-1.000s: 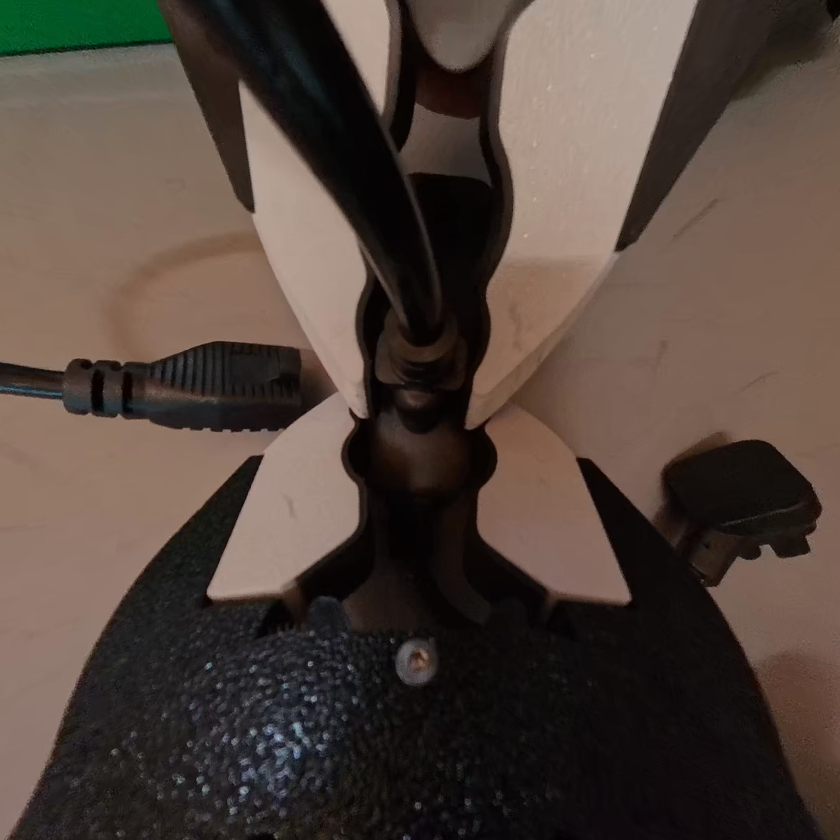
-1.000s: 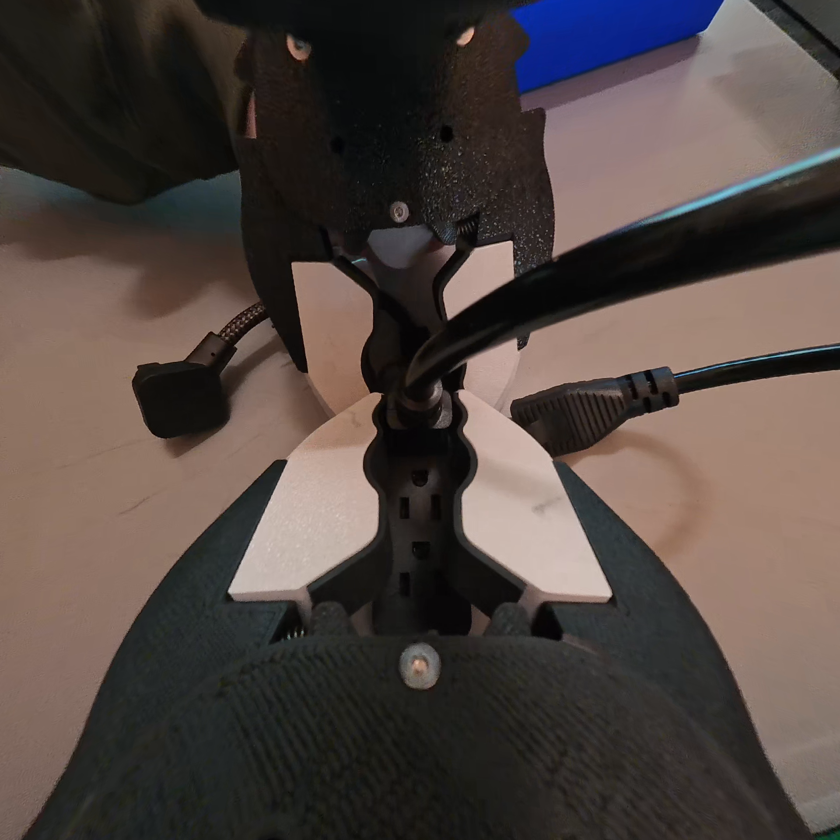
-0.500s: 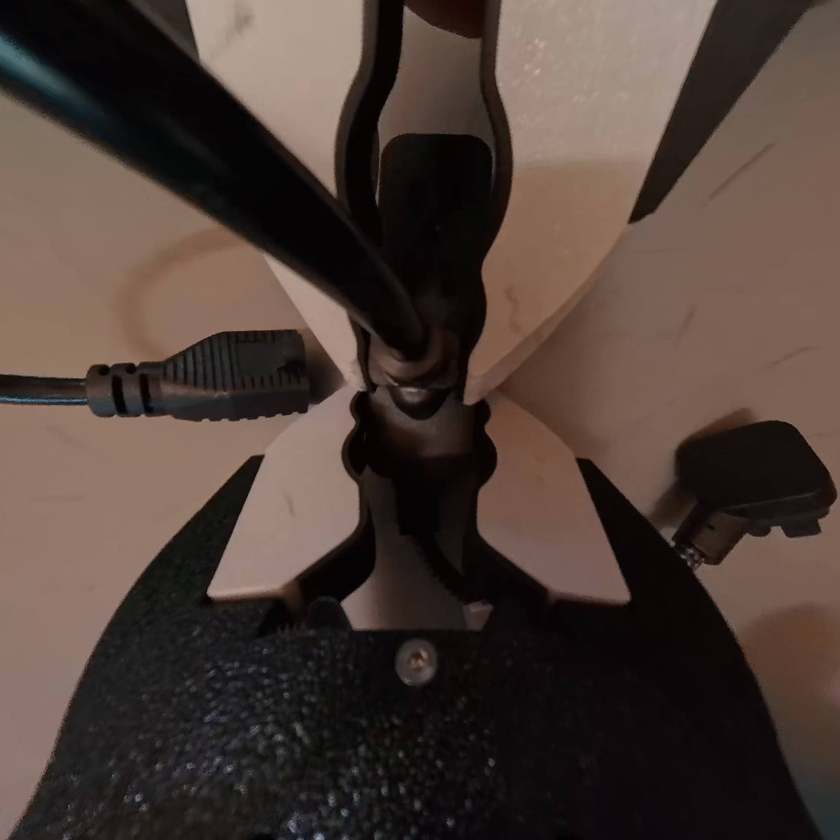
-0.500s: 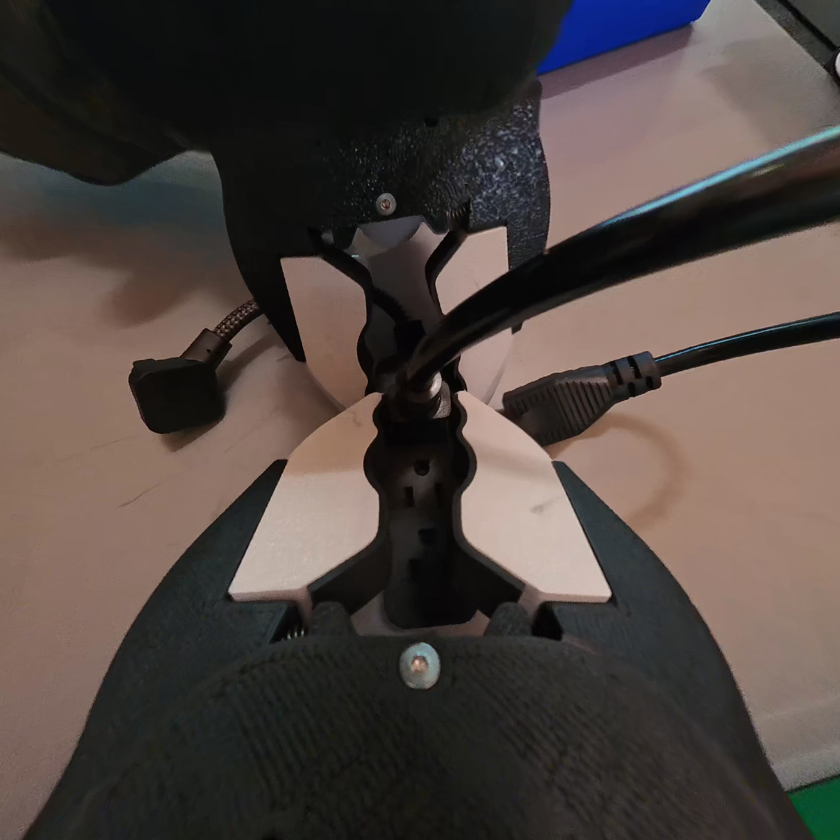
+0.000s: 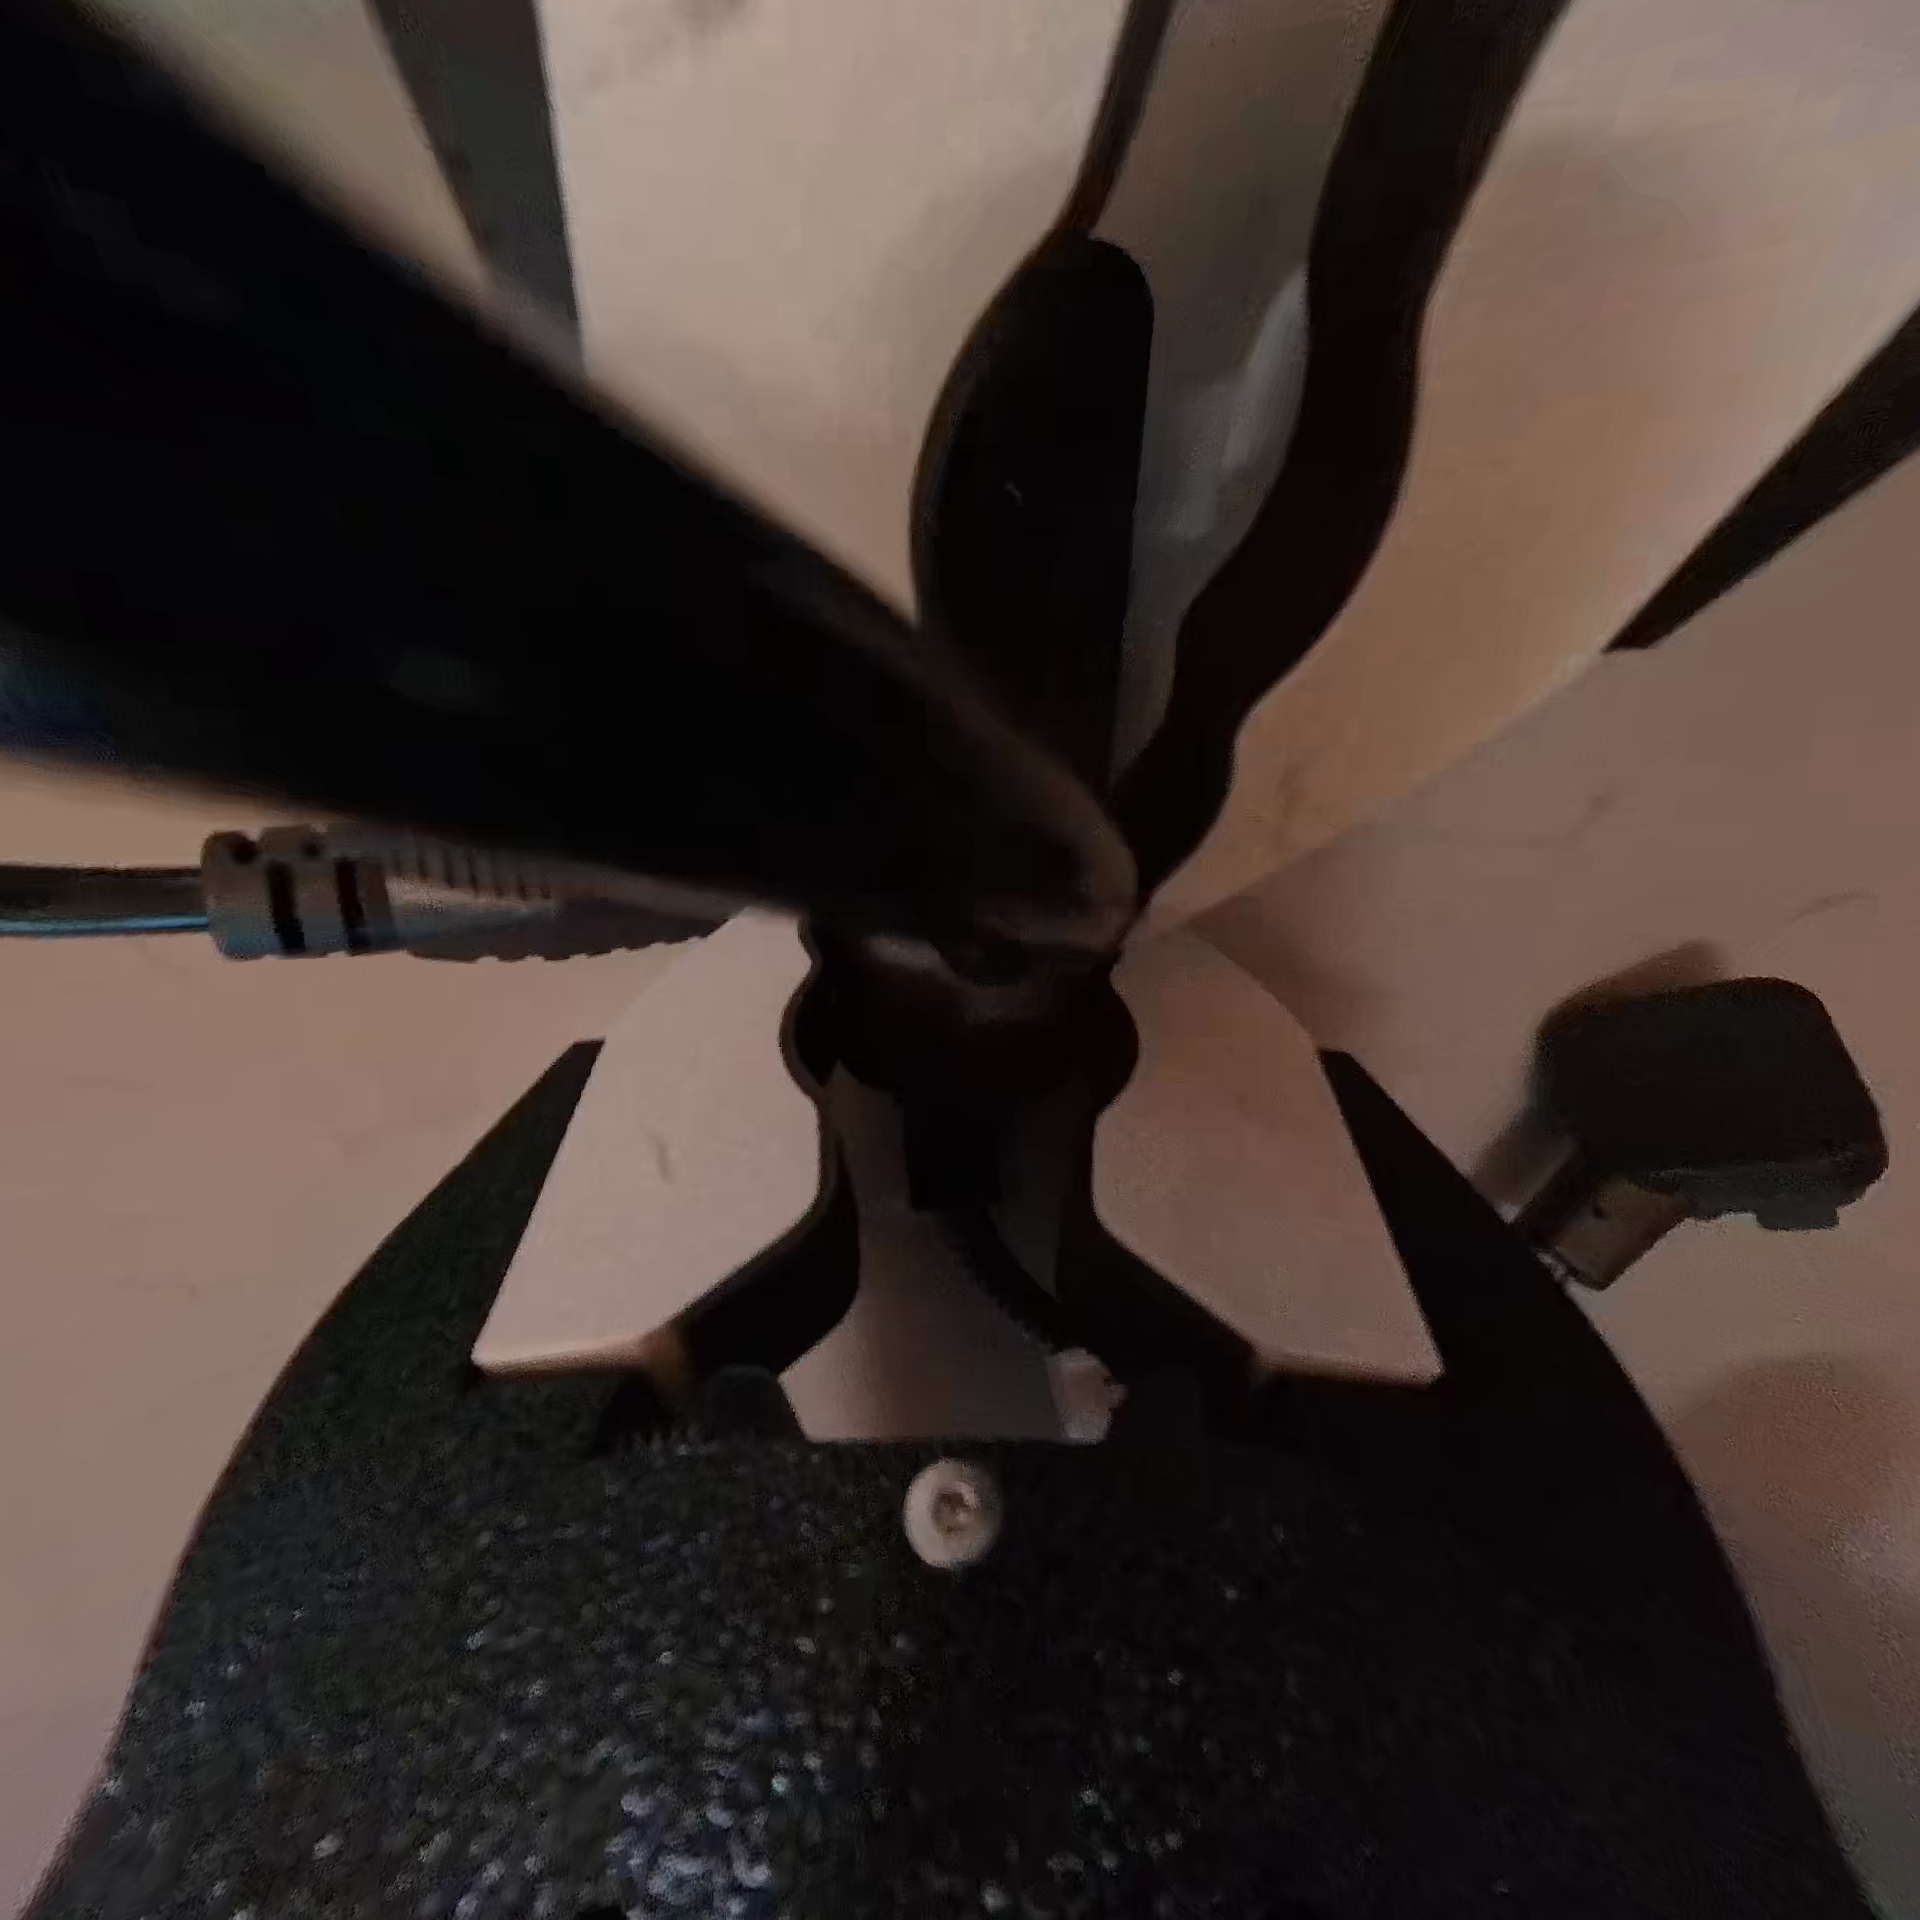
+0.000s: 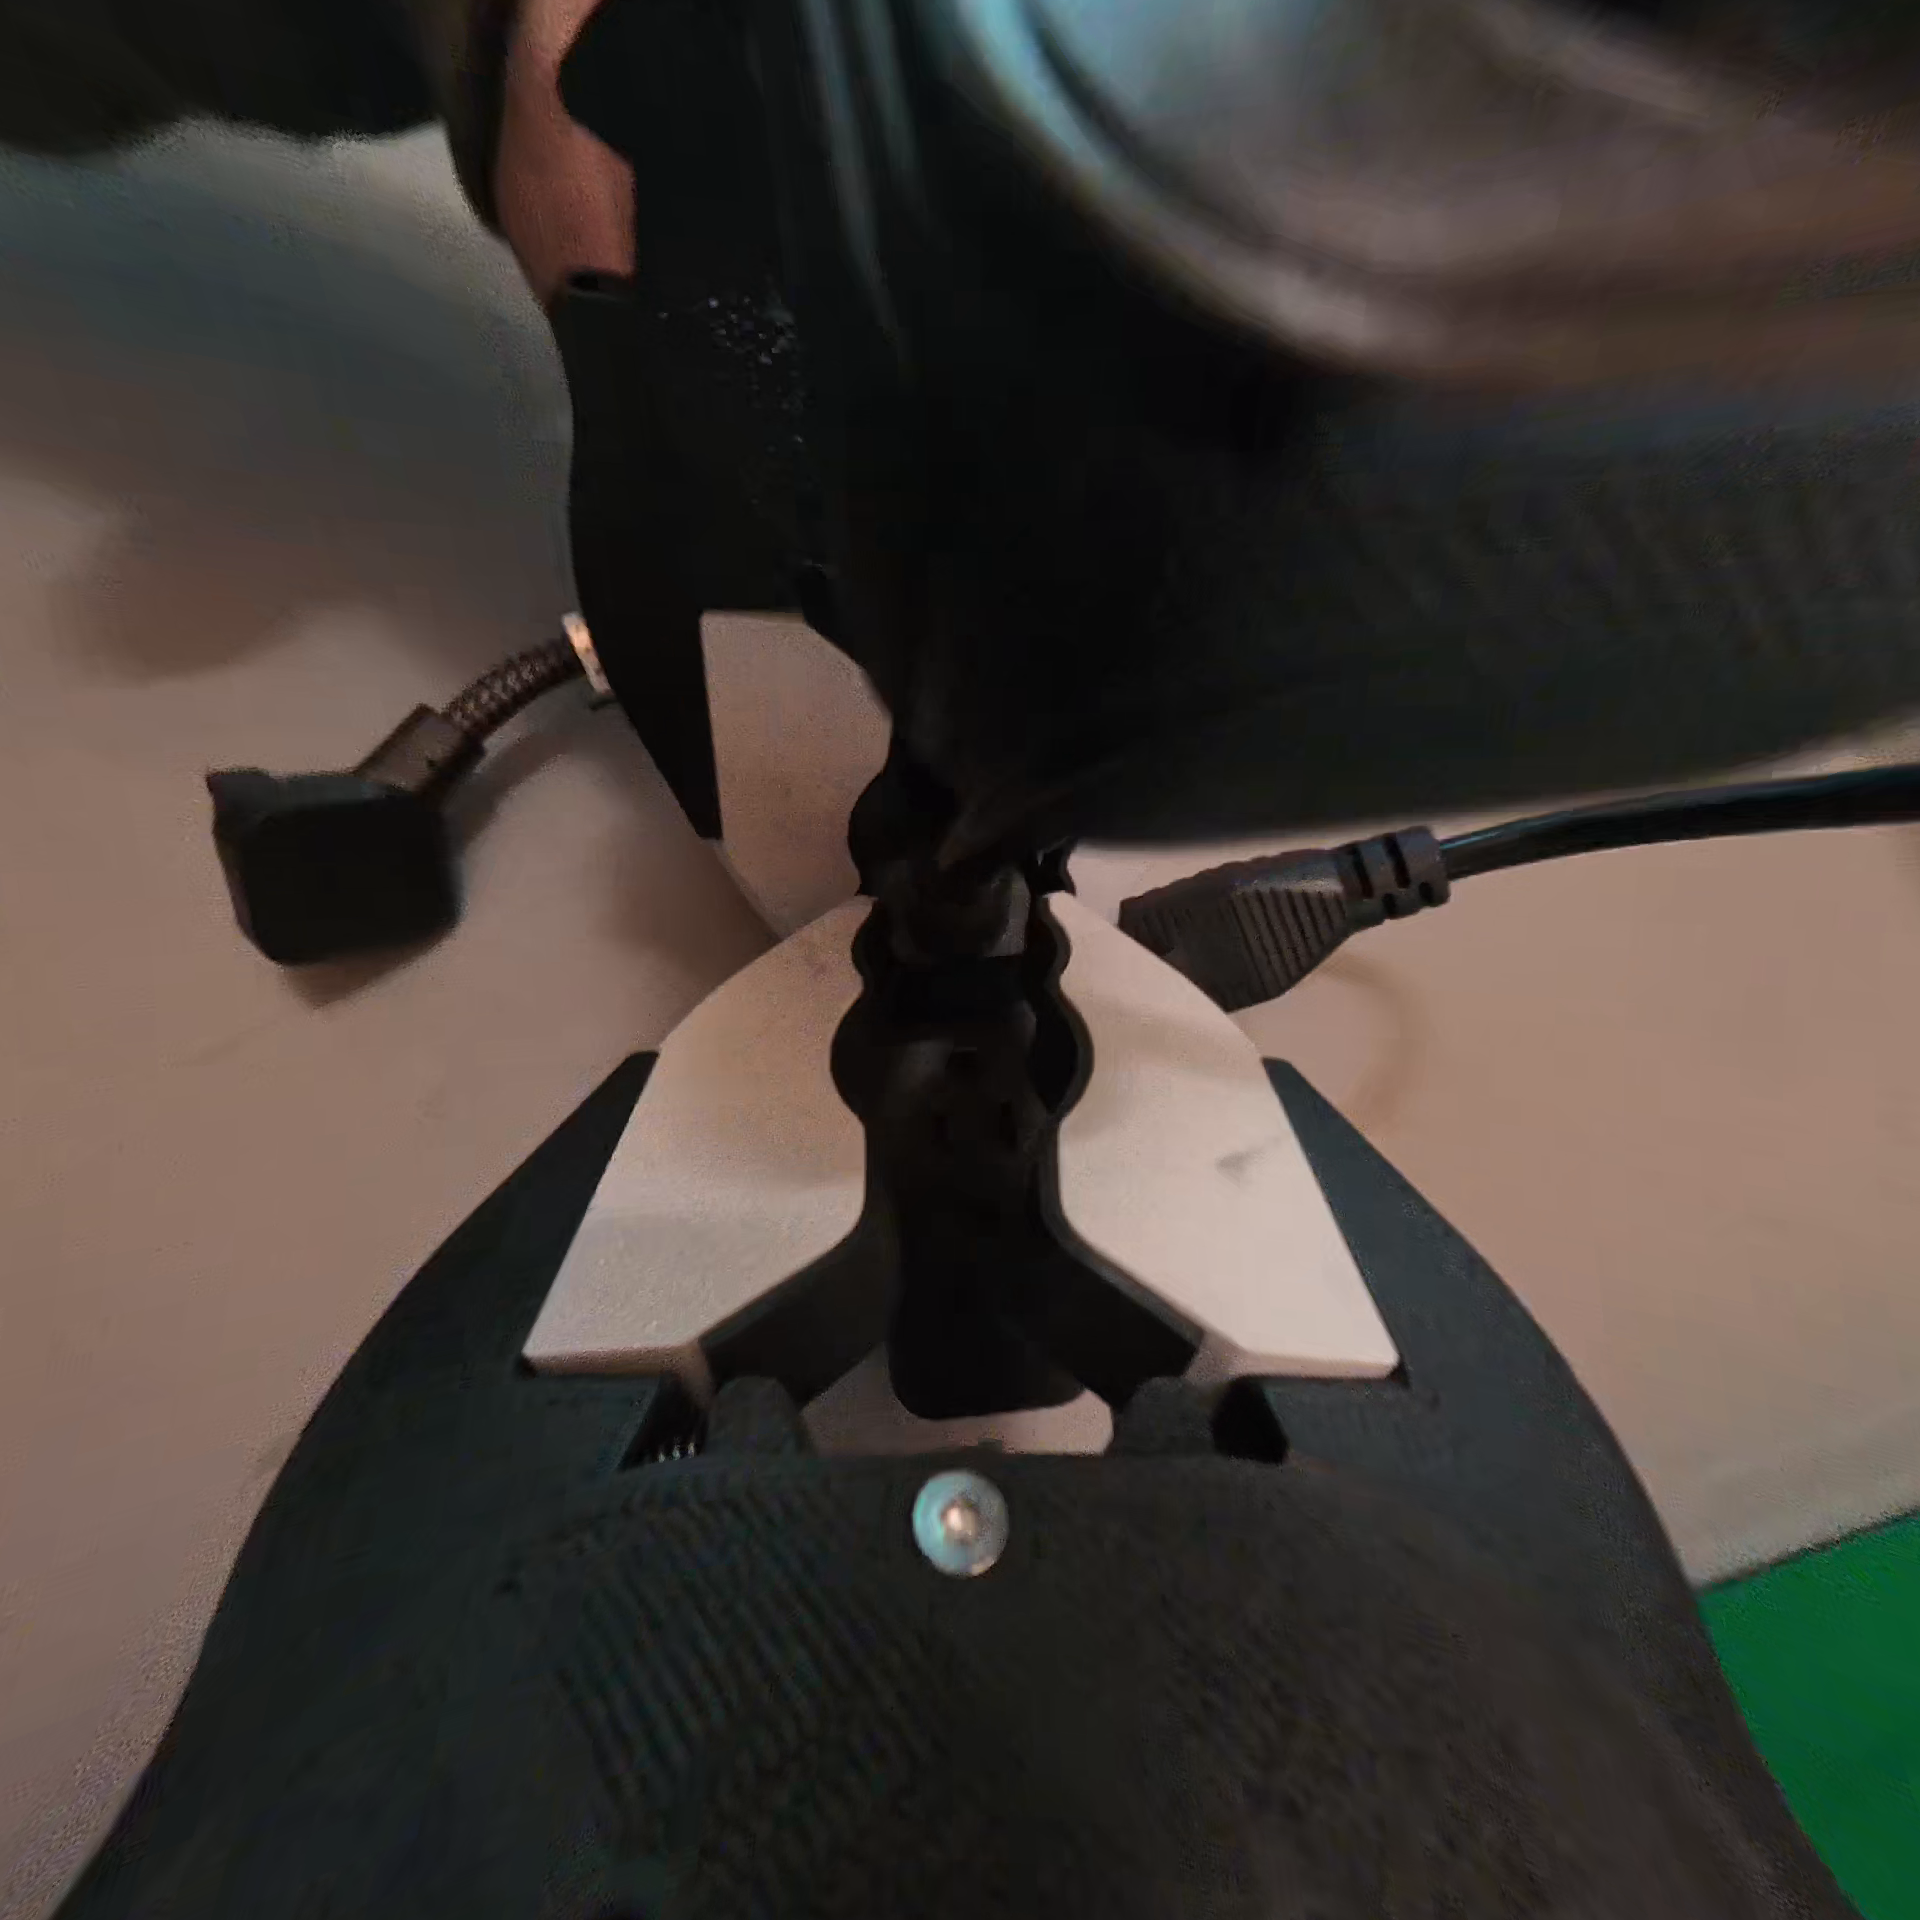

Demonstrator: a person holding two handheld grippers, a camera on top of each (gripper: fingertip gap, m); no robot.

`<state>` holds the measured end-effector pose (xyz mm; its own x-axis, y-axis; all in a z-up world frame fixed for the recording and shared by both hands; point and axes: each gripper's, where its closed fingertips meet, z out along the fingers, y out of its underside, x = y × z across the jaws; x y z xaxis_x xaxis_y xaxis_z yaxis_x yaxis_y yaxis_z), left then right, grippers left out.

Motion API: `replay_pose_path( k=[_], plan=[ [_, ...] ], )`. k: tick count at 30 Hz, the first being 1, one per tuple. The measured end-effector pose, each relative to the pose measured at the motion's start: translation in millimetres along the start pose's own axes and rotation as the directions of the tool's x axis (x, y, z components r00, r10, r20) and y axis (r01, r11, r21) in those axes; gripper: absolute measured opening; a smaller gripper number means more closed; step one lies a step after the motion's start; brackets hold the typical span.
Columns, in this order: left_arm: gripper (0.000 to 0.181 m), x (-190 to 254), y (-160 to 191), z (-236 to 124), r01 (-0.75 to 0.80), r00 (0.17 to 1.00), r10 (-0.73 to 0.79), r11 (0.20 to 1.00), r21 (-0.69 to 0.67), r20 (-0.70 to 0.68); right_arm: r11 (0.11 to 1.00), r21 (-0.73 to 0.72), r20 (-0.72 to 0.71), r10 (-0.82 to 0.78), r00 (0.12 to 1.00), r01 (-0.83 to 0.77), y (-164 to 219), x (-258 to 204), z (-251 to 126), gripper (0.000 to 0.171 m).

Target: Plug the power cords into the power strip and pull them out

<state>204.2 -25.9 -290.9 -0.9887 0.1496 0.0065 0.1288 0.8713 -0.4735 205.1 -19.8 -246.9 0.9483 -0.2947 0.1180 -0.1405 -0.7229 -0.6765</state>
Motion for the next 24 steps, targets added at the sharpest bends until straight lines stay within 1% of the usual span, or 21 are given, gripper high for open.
replay_pose_path(
  k=[1, 3, 7, 8, 10, 11, 14, 16, 17, 19, 21, 24],
  plan=[
    [0.044, 2, -1, 1, 0.017, 1.0, -0.017, 1.0, 0.012, -0.007, 1.0, -0.018, 0.018, -0.005, 1.0, 0.005, 1, -1, -1, 0.026],
    [0.045, 0, -4, 2, 0.062, 0.998, -0.063, 0.998, 0.032, 0.001, 0.999, -0.012, 0.055, 0.031, 0.998, -0.03, 3, 3, -2, 0.026],
    [0.045, -5, -4, 2, 0.105, 0.994, -0.105, 0.993, 0.054, 0.013, 0.986, 0.065, 0.118, 0.147, 0.982, -0.156, 4, 10, -2, 0.026],
    [0.045, -5, -4, 2, 0.098, 0.995, -0.099, 0.994, 0.051, 0.015, 0.989, 0.051, 0.092, 0.132, 0.987, -0.137, 3, 9, -2, 0.025],
    [0.045, -4, -4, 2, 0.061, 0.998, -0.062, 0.997, 0.04, 0.02, 1.0, -0.024, 0.022, -0.009, 1.0, 0.01, 3, 4, -2, 0.026],
    [0.045, -3, -5, 3, 0.056, 0.998, -0.057, 0.997, 0.054, 0.012, 0.999, -0.036, 0.029, -0.029, 0.999, 0.03, 4, 3, -4, 0.026],
    [0.045, -3, -7, 3, 0.105, 0.994, -0.106, 0.993, 0.06, 0.015, 1.0, -0.009, 0.098, 0.015, 0.995, -0.014, 5, 7, -5, 0.026],
    [0.045, -5, -5, 3, 0.117, 0.993, -0.119, 0.99, 0.076, 0.024, 0.997, 0.023, 0.104, 0.069, 0.992, -0.071, 4, 9, -3, 0.026],
    [0.045, -5, -5, 2, 0.112, 0.993, -0.114, 0.991, 0.078, 0.018, 0.999, -0.002, 0.074, 0.038, 0.997, -0.038, 3, 7, -4, 0.026],
    [0.045, -4, -5, 2, 0.074, 0.997, -0.076, 0.995, 0.065, 0.027, 0.994, -0.074, 0.028, -0.079, 0.997, 0.081, 5, 4, -5, 0.026],
    [0.045, -2, -8, 4, 0.103, 0.994, -0.105, 0.992, 0.077, 0.023, 0.979, -0.132, 0.037, -0.151, 0.988, 0.154, 8, 4, -8, 0.026],
    [0.045, -4, -8, 4, 0.138, 0.989, -0.142, 0.988, 0.074, 0.049, 0.997, -0.052, 0.102, -0.044, 0.994, 0.05, 9, 8, -7, 0.027]
  ],
)
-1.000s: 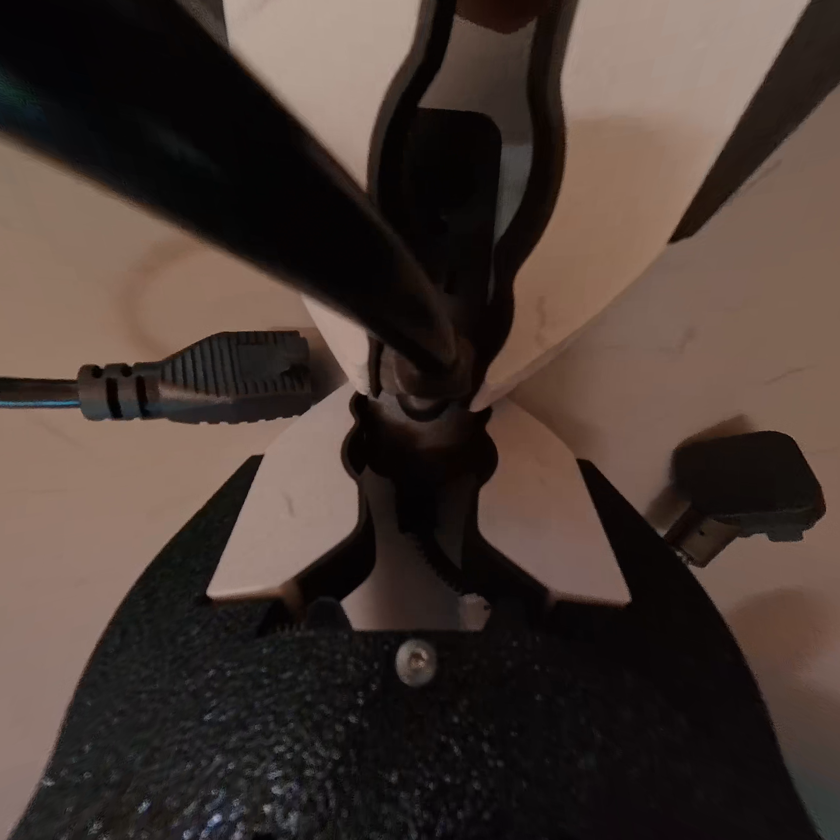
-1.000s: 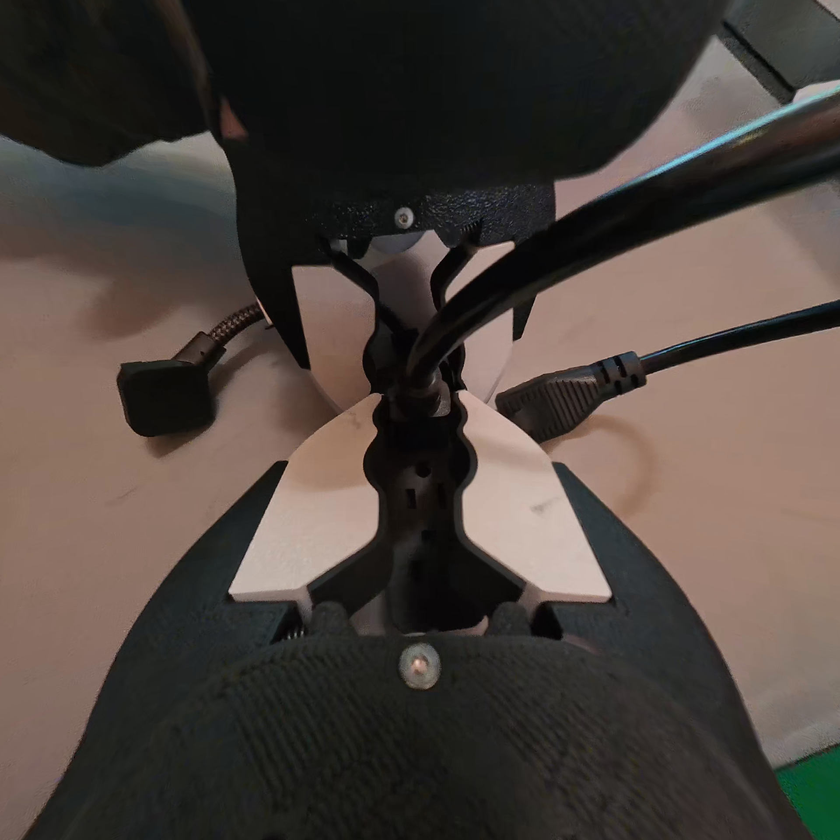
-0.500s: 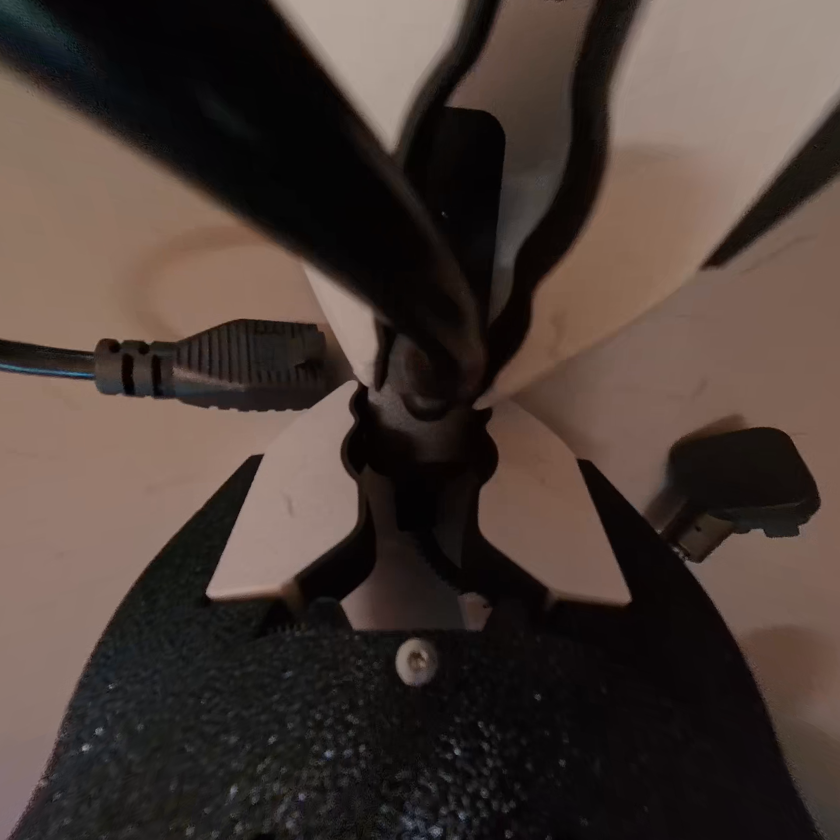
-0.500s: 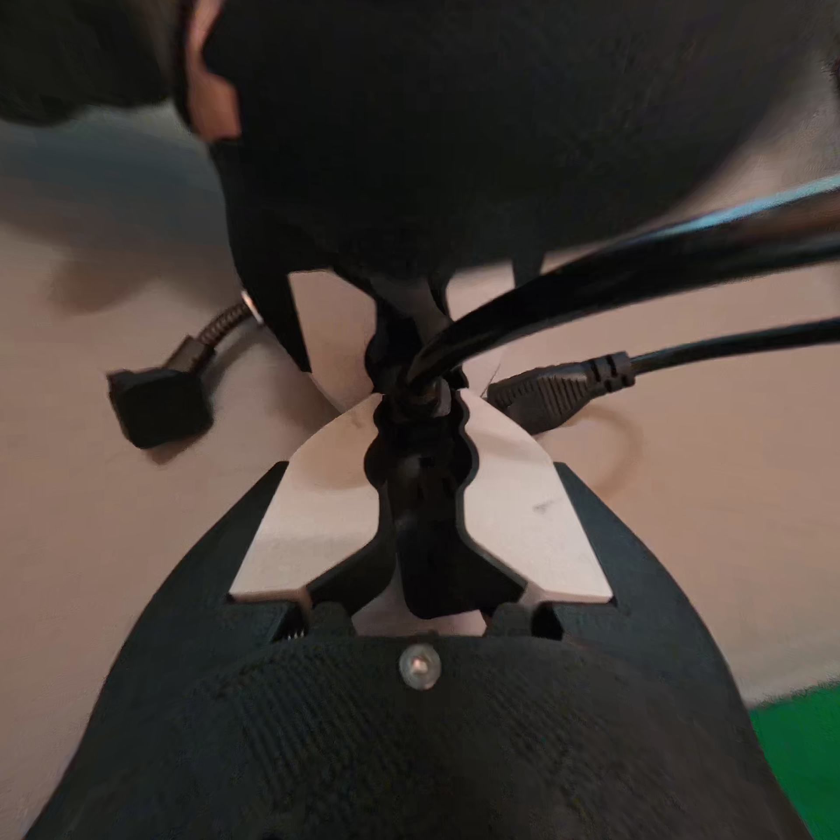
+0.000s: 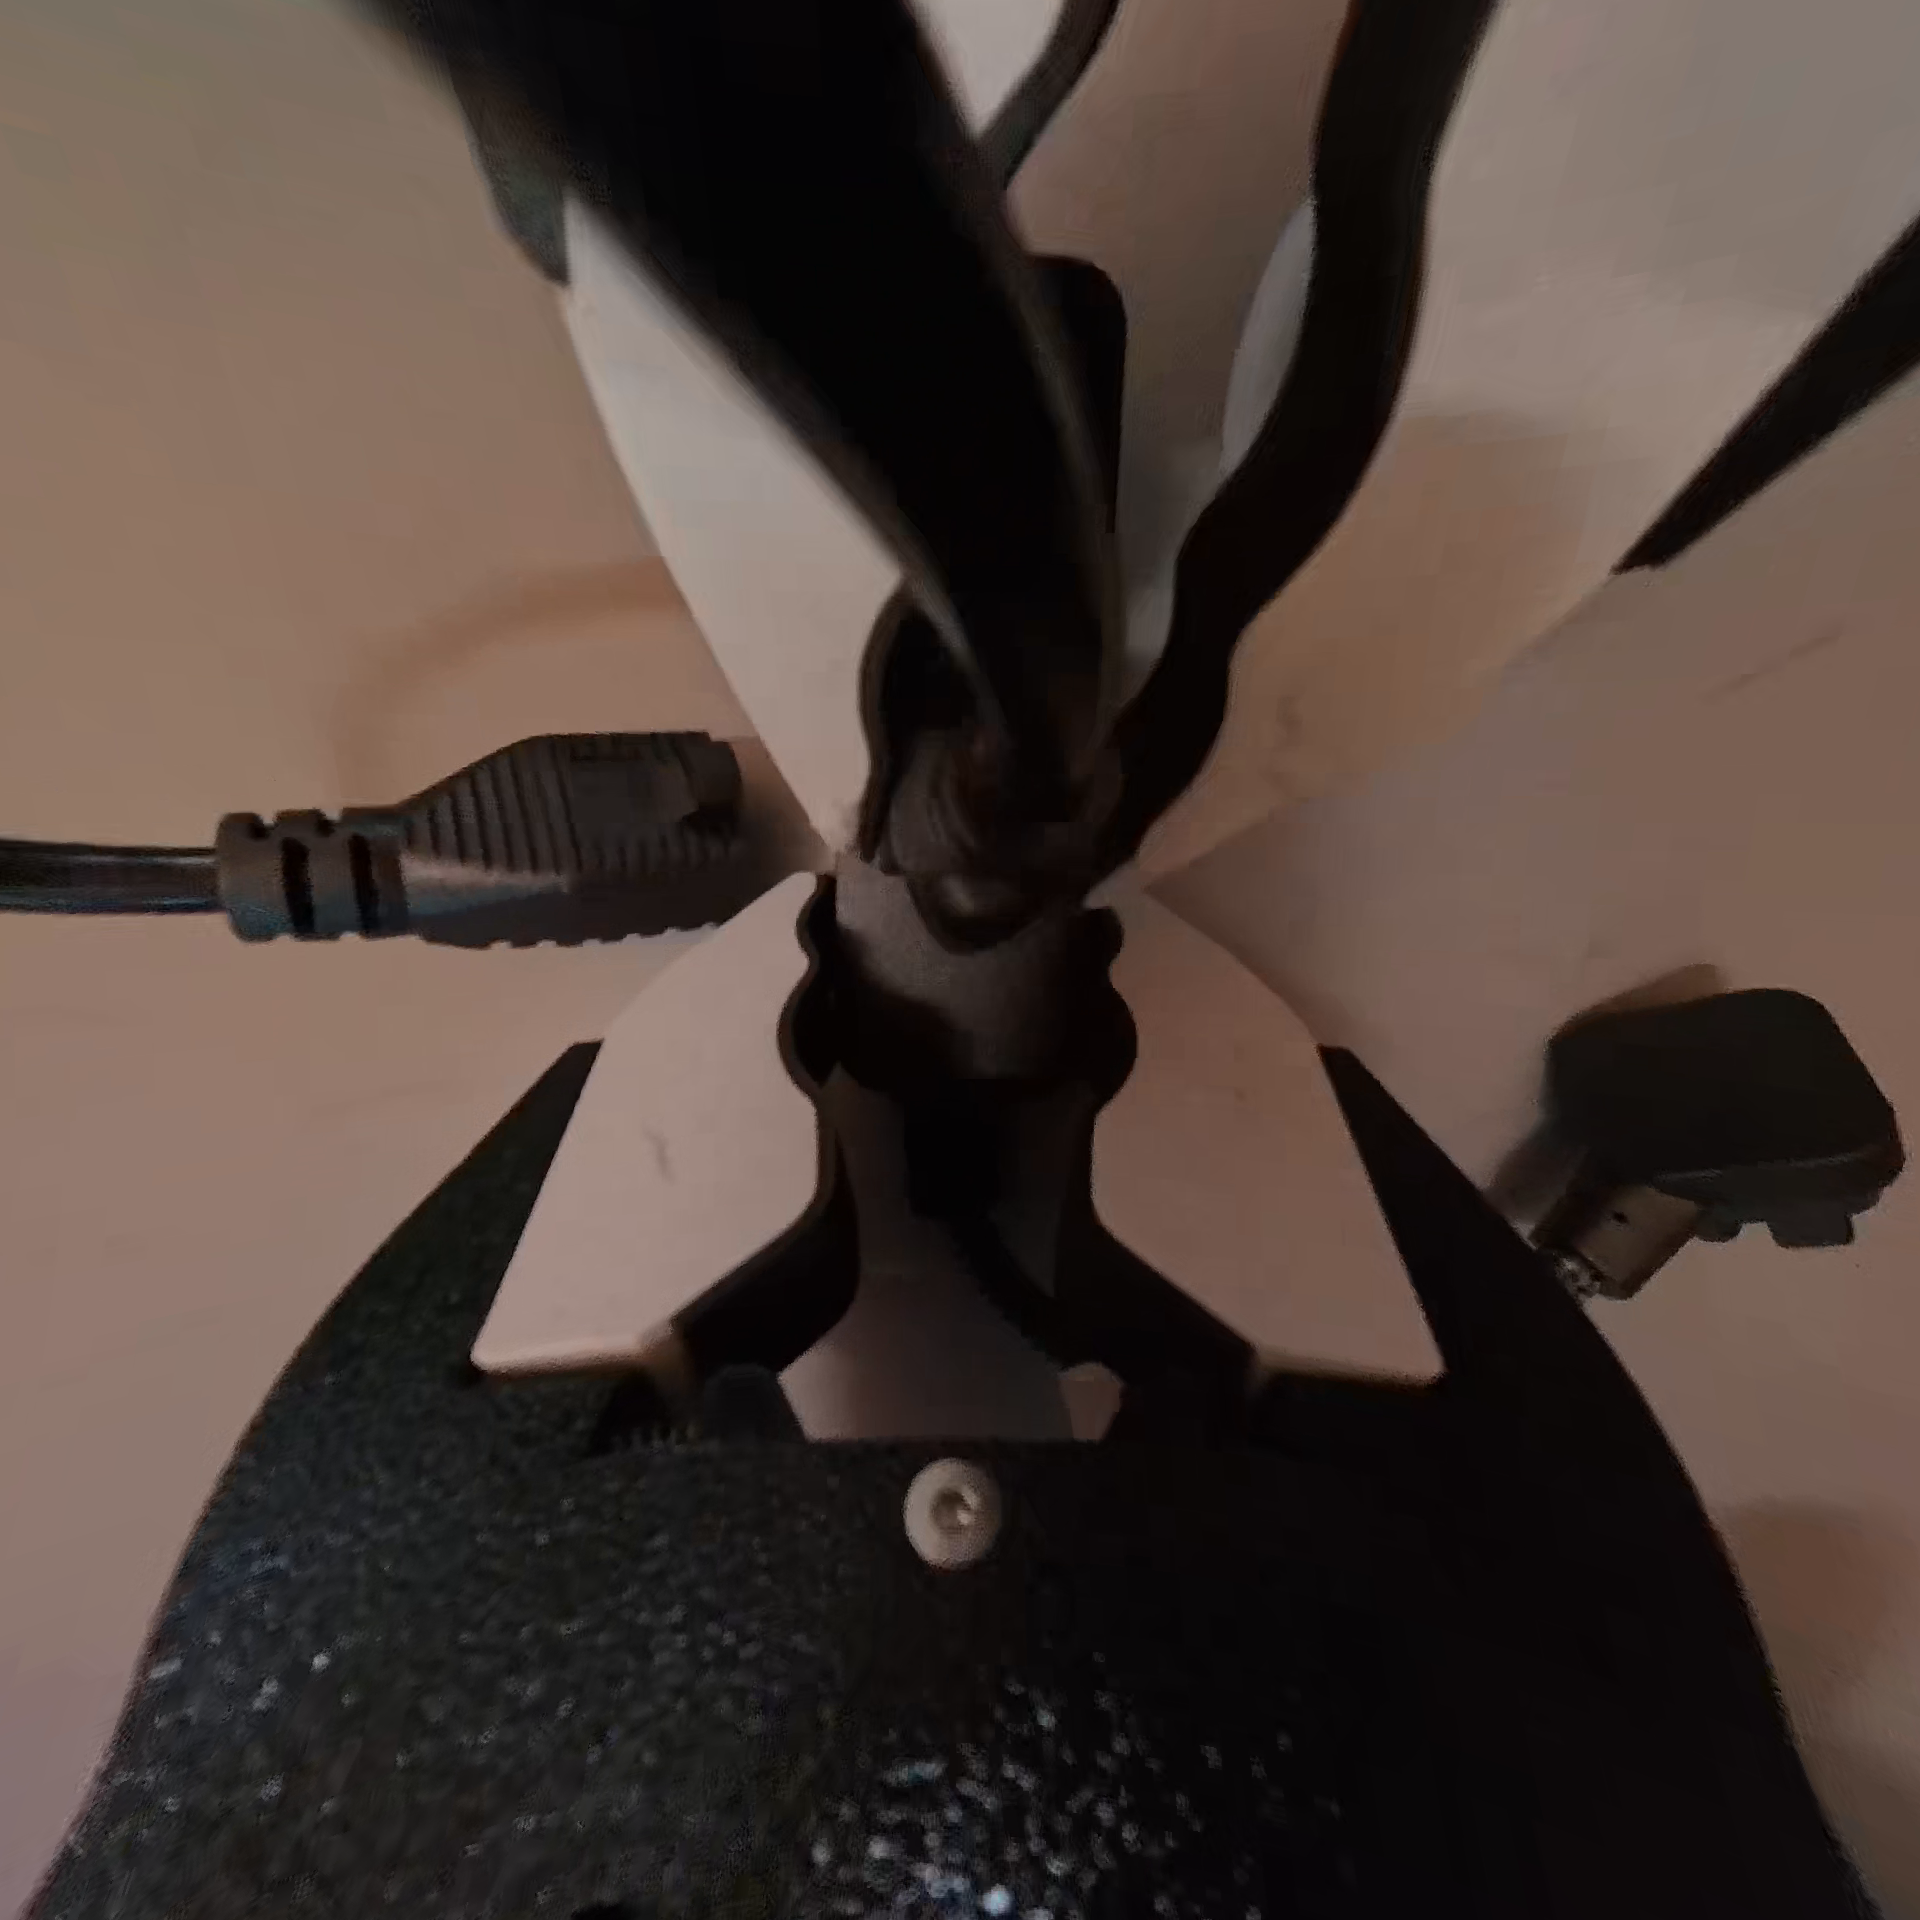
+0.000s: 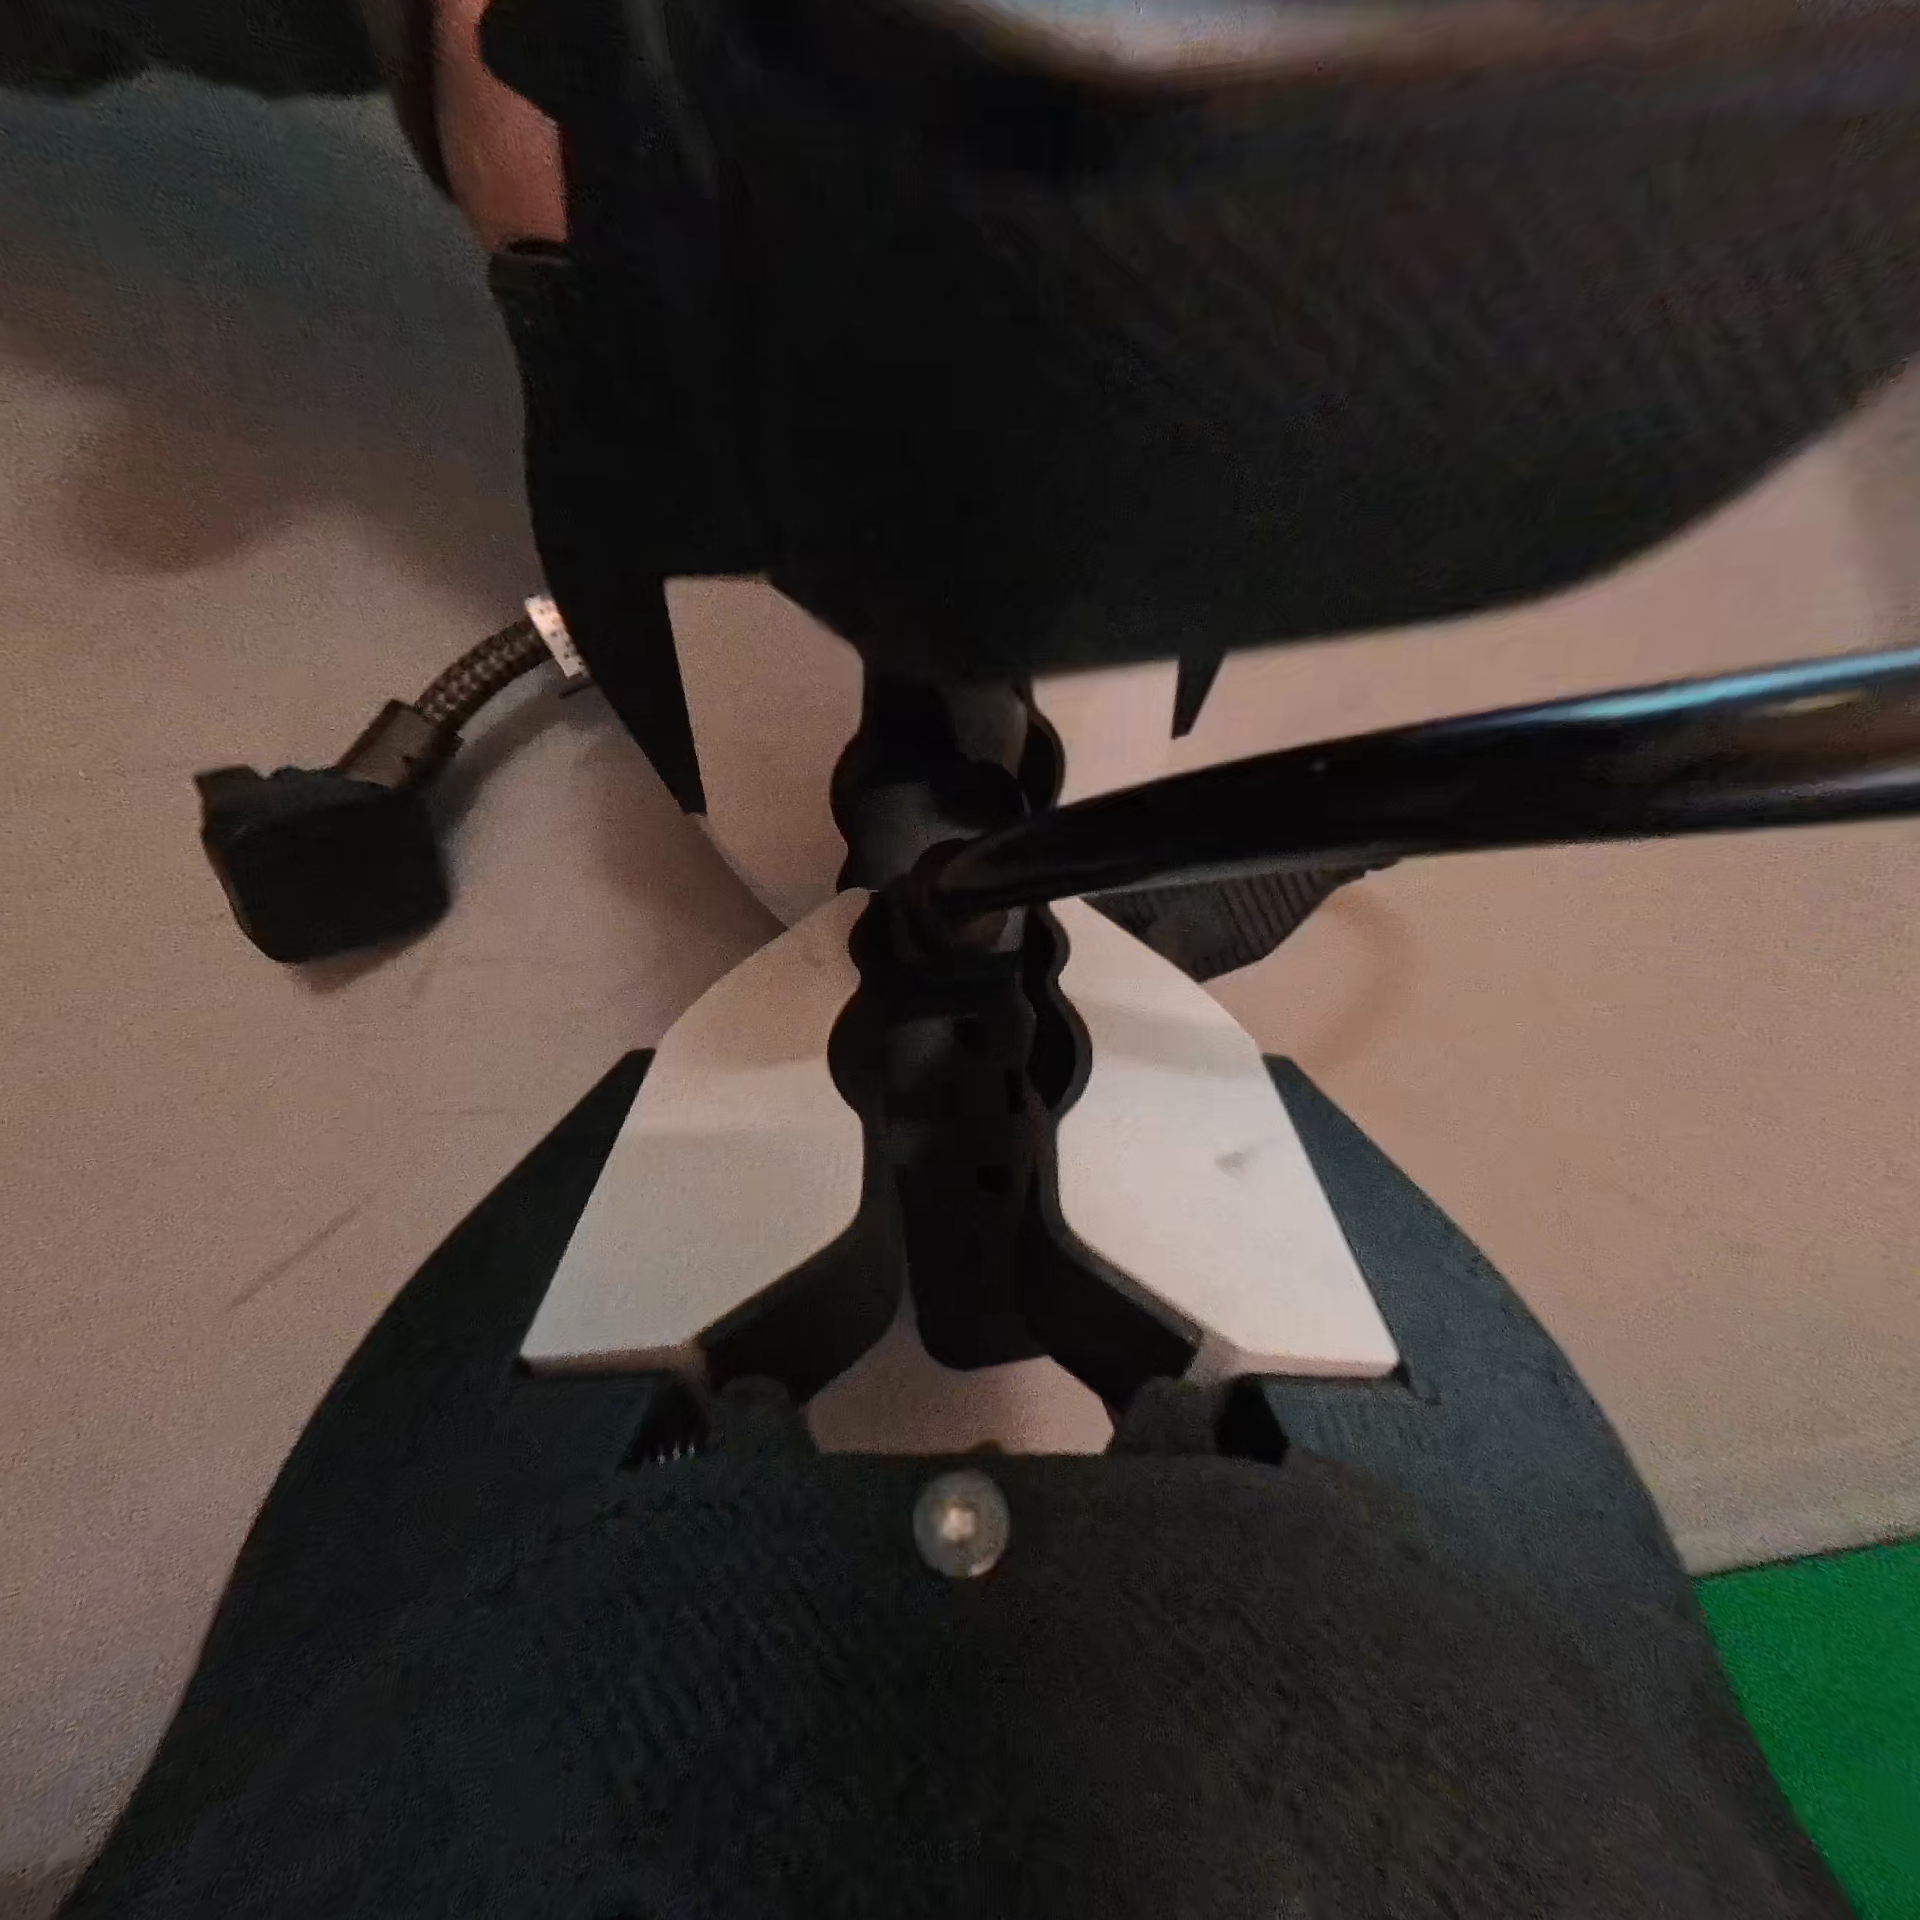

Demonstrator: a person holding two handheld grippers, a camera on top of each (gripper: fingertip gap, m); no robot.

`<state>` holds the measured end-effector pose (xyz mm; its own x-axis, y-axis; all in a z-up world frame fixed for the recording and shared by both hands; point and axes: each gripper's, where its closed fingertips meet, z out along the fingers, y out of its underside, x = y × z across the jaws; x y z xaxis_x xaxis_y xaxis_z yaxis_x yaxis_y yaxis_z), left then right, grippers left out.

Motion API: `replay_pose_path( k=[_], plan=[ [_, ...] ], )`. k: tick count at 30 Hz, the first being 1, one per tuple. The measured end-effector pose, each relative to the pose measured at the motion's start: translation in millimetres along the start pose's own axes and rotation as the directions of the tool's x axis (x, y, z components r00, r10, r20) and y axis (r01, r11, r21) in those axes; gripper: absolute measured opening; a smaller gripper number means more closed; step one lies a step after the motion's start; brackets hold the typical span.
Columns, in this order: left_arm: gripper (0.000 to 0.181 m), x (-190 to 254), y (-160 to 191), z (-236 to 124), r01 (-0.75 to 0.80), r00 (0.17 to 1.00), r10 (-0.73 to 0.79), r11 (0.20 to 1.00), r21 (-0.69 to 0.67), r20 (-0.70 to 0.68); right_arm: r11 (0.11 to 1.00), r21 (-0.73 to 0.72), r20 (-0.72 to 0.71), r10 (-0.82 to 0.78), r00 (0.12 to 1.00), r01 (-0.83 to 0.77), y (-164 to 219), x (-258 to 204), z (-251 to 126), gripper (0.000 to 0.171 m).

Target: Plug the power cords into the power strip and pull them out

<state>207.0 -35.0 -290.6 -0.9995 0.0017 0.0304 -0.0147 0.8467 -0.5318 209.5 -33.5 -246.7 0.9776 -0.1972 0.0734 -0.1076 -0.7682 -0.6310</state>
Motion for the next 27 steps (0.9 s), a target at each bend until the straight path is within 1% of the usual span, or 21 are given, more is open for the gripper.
replay_pose_path(
  k=[2, 4, 6, 10, 15, 16, 17, 19, 21, 22, 24, 26, 27],
  plan=[
    [0.045, -1, 1, -1, 0.016, 1.0, -0.016, 1.0, 0.014, -0.005, 0.999, 0.02, -0.001, 0.04, 0.999, -0.04, -2, 0, 1, 0.026],
    [0.045, 4, 4, -3, -0.036, 0.998, 0.036, 0.999, 0.005, -0.045, 0.998, -0.033, -0.023, -0.045, 0.999, 0.044, -6, -7, 2, 0.026],
    [0.045, 7, 2, -2, -0.021, 0.999, 0.022, 1.0, 0.01, -0.044, 0.997, -0.055, 0.022, -0.058, 0.998, 0.059, -4, -8, 0, 0.026],
    [0.044, 2, 3, -4, 0.026, 0.999, -0.026, 1.0, 0.008, -0.019, 0.994, 0.05, 0.129, 0.09, 0.987, -0.098, -5, 2, 1, 0.026],
    [0.044, 1, 4, -5, 0.071, 0.997, -0.07, 0.997, 0.032, -0.03, 0.986, 0.054, 0.185, 0.144, 0.972, -0.156, -7, 5, 2, 0.026],
    [0.045, 0, 5, -5, 0.072, 0.997, -0.071, 0.997, 0.03, -0.026, 0.989, 0.046, 0.169, 0.133, 0.977, -0.143, -8, 5, 3, 0.025],
    [0.045, -2, 6, -5, 0.059, 0.998, -0.058, 0.998, 0.021, -0.013, 0.995, 0.029, 0.133, 0.087, 0.987, -0.091, -10, 4, 3, 0.025],
    [0.045, -2, 7, -5, 0.008, 1.0, -0.008, 1.0, 0.002, 0.009, 0.998, -0.051, 0.066, -0.03, 0.997, 0.034, -13, 0, 3, 0.026],
    [0.045, -2, 7, -5, -0.002, 1.0, 0.002, 1.0, 0.019, 0.009, 0.992, -0.085, 0.049, -0.087, 0.995, 0.091, -14, -1, 3, 0.025],
    [0.045, -3, 7, -5, 0.01, 1.0, -0.01, 1.0, 0.02, 0.015, 0.994, -0.077, 0.063, -0.077, 0.995, 0.082, -14, 0, 3, 0.025],
    [0.045, -5, 7, -5, 0.04, 0.999, -0.041, 0.999, 0.026, 0.026, 1.0, -0.005, 0.102, 0.031, 0.994, -0.031, -14, 7, 5, 0.026],
    [0.045, -8, 7, -6, 0.091, 0.995, -0.093, 0.994, 0.066, 0.021, 0.994, 0.048, 0.094, 0.09, 0.991, -0.095, -16, 10, 5, 0.025],
    [0.045, -9, 8, -6, 0.088, 0.996, -0.09, 0.993, 0.076, 0.026, 0.995, 0.049, 0.07, 0.088, 0.994, -0.091, -17, 9, 6, 0.024]
  ],
)
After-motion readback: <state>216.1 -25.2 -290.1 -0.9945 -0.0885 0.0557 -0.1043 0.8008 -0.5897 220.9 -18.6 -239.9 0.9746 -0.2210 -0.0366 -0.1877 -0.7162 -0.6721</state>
